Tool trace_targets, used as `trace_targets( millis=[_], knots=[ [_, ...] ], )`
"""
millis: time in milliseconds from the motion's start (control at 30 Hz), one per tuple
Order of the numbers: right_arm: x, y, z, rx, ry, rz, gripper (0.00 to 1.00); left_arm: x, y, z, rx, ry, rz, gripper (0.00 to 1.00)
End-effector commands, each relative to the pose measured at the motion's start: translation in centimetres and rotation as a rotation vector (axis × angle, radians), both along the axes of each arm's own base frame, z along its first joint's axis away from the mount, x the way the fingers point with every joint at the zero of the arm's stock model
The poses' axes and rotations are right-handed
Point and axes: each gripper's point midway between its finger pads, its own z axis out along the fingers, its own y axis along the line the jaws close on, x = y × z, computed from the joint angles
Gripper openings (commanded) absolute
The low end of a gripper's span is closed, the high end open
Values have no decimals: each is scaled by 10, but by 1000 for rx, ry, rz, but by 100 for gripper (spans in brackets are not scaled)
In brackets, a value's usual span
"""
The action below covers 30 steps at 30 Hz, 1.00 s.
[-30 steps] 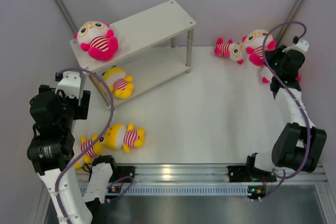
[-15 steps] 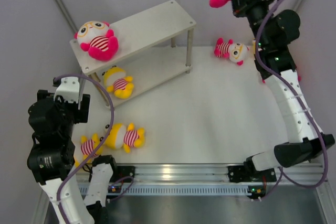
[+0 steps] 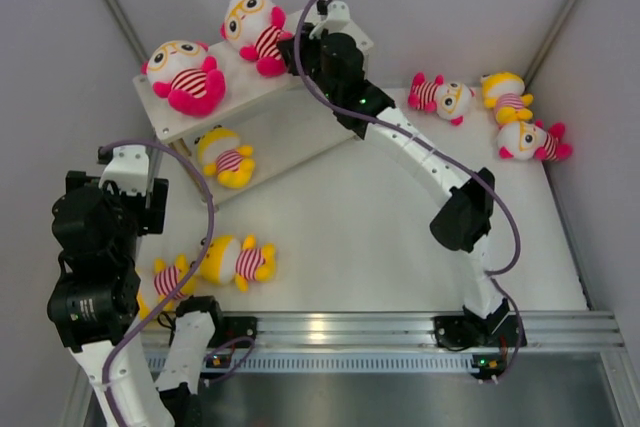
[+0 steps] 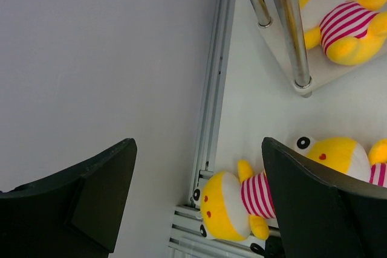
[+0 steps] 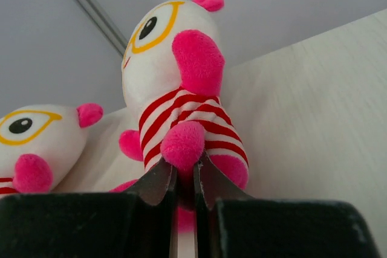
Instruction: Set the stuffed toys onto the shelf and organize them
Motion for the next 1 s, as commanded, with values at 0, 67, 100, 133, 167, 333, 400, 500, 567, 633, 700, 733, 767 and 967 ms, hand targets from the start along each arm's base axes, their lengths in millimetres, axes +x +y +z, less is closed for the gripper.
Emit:
trace_targets(
  millis=[0, 67, 100, 133, 167, 333, 400, 500, 567, 633, 700, 733, 767, 967],
  knots=[
    [-27, 2, 56, 121, -43, -23, 0, 2, 5, -3, 8, 15, 29, 91],
    [-34, 11, 49, 125, -20, -24, 0, 3, 6, -2, 10, 18, 30, 91],
    [-36, 13, 47, 132, -10, -29, 0, 4, 5, 0, 4, 12, 26, 91],
    [-39, 16, 44, 131, -1, -49, 0, 4, 4, 7, 2, -6, 19, 91],
    [-41, 17, 43, 155, 17, -52, 0, 6, 4, 9, 1, -4, 18, 91],
    [-36, 20, 44, 246, 49, -98, 0, -5, 22, 31, 40, -38, 133, 91],
    [-33, 28, 38, 214, 38, -102, 0, -7, 29, 35, 49, -38, 175, 91],
    [-40, 37, 35, 206, 40, -87, 0, -4, 24, 43, 38, -60, 147, 91],
    [-40, 43, 26, 197, 58, -76, 0, -2, 22, 42, 32, -59, 134, 91],
    [-41, 48, 15, 188, 81, -64, 0, 1, 20, 37, 27, -47, 119, 91],
    [-44, 54, 9, 191, 82, -47, 0, 3, 18, 32, 22, -35, 108, 91],
    [-46, 58, 11, 193, 78, -24, 0, 4, 18, 31, 20, -29, 105, 91],
    [-44, 64, 3, 188, 89, -14, 0, 3, 18, 31, 21, -30, 107, 91],
    [-50, 84, -2, 207, 122, 88, 0, -2, 20, 31, 32, -36, 121, 91]
  ],
)
